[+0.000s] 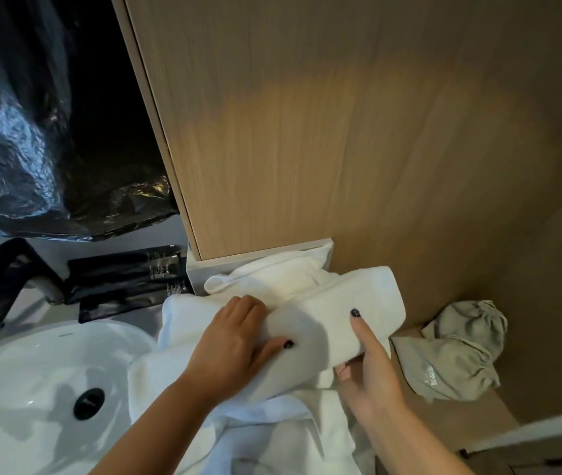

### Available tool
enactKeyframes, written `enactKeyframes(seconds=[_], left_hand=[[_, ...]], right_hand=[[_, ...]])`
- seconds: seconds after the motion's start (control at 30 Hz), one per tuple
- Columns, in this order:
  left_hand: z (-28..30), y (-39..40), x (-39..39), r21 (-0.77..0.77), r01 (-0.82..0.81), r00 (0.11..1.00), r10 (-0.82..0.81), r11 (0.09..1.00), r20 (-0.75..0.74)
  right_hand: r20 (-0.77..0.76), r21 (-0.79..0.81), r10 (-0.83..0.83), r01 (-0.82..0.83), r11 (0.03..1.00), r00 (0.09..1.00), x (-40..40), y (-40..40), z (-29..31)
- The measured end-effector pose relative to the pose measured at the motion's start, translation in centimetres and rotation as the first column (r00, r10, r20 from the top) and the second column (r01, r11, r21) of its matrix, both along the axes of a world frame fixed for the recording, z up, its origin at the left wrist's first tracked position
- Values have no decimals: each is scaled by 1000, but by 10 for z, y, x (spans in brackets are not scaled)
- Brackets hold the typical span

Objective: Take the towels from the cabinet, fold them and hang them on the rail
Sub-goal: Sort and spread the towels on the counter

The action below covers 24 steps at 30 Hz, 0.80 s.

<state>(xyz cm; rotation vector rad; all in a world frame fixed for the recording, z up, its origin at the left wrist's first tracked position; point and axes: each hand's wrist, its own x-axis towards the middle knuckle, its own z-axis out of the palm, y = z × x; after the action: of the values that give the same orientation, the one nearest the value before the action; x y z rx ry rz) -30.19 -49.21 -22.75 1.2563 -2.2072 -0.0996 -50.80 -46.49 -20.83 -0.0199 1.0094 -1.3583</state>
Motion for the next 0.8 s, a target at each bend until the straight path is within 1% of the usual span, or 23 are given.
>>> enactKeyframes(seconds=[0.1, 0.17, 0.2, 0.27, 0.33, 0.37, 0.43, 0.47, 0.53, 0.63, 0.7, 0.8], left_hand=[[-2, 13, -6, -45, 40, 999, -40, 998, -5], [1, 21, -8, -34, 26, 999, -26, 999, 24], [5, 24, -9, 8, 7, 998, -7, 1000, 55], [21, 27, -10, 174, -52, 995, 36, 983, 96], [36, 24, -8, 378, -79, 997, 71, 923, 37], [44, 23, -8, 435, -48, 997, 70, 899, -35], [61, 21, -12, 472, 43, 976, 63, 881, -207], [70, 21, -16, 491, 68, 962, 74, 869, -264], [88, 26, -25, 503, 96, 939, 91, 859, -333], [110, 37, -35, 435, 112, 917, 76, 894, -391], [124, 47, -43, 415, 116, 900, 81, 902, -427], [146, 65, -58, 362, 132, 863, 73, 923, -500]], right_hand=[[86, -64, 56, -51, 997, 995, -9, 6, 1], [122, -106, 80, -67, 992, 989, -13, 8, 4], [127, -122, 84, -69, 990, 988, -15, 8, 5], [115, -159, 99, -80, 984, 988, -17, 5, 11], [70, -220, 128, -110, 969, 989, -18, 2, 23], [24, -262, 151, -140, 955, 988, -19, 0, 30], [-100, -350, 204, -227, 909, 974, -20, -2, 49], [-167, -381, 220, -269, 885, 961, -21, -2, 61], [-285, -414, 216, -323, 851, 934, -25, -4, 91], [-427, -461, 124, -334, 822, 896, -40, -6, 142], [-547, -480, 52, -365, 798, 835, -51, -6, 175], [-748, -434, 18, -511, 742, 663, -64, -2, 223]])
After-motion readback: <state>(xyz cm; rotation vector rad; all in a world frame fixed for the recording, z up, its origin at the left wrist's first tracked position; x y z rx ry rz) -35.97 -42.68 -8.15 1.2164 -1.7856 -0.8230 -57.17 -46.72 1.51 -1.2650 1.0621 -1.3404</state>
